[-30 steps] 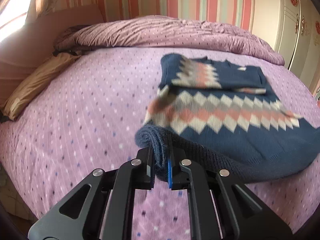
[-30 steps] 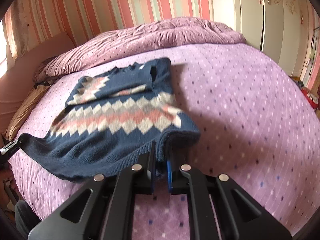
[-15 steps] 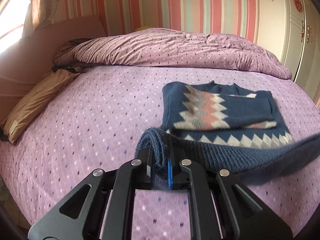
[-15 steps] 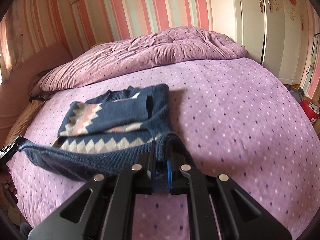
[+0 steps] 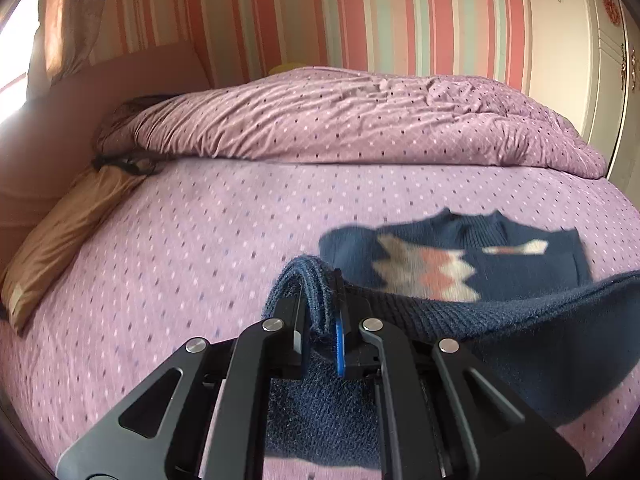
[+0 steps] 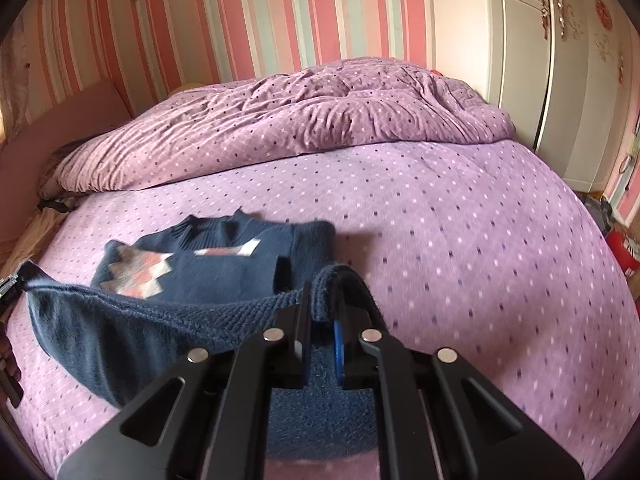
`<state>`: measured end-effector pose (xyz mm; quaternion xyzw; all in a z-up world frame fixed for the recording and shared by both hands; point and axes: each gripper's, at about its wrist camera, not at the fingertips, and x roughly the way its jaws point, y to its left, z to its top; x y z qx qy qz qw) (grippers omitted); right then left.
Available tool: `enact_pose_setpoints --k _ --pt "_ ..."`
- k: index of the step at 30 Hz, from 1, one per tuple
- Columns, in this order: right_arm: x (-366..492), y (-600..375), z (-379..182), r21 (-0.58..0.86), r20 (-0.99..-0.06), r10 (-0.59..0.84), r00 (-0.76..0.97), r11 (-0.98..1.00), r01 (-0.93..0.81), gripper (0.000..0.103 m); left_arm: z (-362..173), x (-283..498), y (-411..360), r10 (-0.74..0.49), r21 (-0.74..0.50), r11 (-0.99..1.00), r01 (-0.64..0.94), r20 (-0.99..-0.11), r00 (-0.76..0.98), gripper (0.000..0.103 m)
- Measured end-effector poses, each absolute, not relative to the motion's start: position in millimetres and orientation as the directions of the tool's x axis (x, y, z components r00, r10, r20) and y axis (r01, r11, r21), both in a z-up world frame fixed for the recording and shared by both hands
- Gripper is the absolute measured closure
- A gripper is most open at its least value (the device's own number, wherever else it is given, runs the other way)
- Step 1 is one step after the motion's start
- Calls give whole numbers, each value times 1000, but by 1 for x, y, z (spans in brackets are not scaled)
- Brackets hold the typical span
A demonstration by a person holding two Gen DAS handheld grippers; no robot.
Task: Fold small clothes
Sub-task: 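Lift the hem with both tools and fold it over toward the collar, then open both tools to release the folded hem onto the sweater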
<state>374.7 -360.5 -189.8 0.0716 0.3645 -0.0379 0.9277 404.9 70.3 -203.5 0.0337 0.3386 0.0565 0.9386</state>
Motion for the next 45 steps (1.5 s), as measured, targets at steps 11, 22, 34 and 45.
enact_pose_setpoints --k 11,22,34,45 --pt "481 -368 -222 84 -729 -39 683 986 146 96 -239 501 55 194 178 979 -100 -657 729 95" --pt "542 -368 -279 66 -797 -63 601 980 190 94 -299 563 51 227 194 973 -124 -723 652 90" --pt "580 -360 -304 20 -830 -104 548 976 216 84 -317 601 46 343 298 938 -180 -703 623 25" --pt "594 -374 -292 48 -805 -119 581 964 263 3 -320 614 57 329 283 943 -175 -710 623 17"
